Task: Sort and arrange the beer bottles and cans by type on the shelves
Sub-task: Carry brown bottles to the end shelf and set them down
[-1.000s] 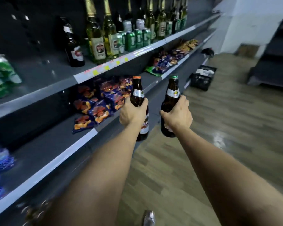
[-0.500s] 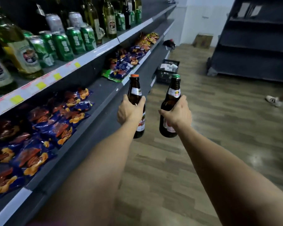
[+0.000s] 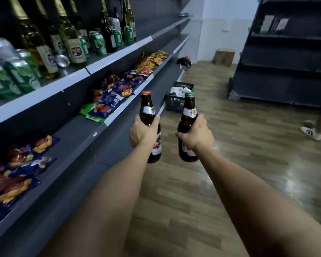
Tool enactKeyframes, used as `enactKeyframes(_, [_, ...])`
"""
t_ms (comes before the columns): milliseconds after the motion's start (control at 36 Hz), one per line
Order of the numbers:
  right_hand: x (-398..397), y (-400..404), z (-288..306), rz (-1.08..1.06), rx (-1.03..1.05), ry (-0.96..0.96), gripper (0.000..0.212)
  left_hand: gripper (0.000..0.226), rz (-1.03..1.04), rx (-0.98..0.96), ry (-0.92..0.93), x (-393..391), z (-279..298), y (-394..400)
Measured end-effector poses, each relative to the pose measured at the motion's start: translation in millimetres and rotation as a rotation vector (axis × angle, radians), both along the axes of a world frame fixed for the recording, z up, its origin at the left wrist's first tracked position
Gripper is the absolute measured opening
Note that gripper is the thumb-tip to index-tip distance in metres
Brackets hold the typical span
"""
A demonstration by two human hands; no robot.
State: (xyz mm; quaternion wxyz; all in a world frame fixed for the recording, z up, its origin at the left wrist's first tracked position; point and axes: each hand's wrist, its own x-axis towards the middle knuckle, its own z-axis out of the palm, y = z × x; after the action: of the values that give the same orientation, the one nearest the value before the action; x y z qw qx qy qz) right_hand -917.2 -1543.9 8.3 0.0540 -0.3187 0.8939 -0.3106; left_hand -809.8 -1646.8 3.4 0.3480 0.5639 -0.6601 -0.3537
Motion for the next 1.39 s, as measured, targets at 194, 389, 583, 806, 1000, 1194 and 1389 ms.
enactKeyframes(194, [-94,-58,4,0.031,-0.025,-0.007,0.067,0.044,0.036,-0.006,-0.005,-88,4,-55])
enactKeyframes(389, [-171,-141,7,0.053,-0.046,-0.001,0.067,0.048,0.050,-0.056,-0.002,-163,4,-143])
enactKeyframes(583, [-234,-253,27,0.108,-0.041,0.042,0.066,0.049,0.114,-0.049,0.060,-224,31,-252])
enactKeyframes(806, [-291,-368,51,0.199,-0.103,0.078,0.064,0.052,0.200,-0.124,0.031,-262,55,-356])
enactKeyframes(1000, [-346,-467,67,0.322,-0.161,0.090,0.065,0.053,0.350,-0.170,0.049,-293,67,-439])
enactKeyframes(1194, [-382,-557,92,0.515,-0.251,0.090,0.070,0.050,0.556,-0.210,0.102,-309,89,-493])
enactKeyframes(1389, [-365,-627,115,0.790,-0.295,0.046,0.068,0.053,0.792,-0.237,0.087,-288,113,-529])
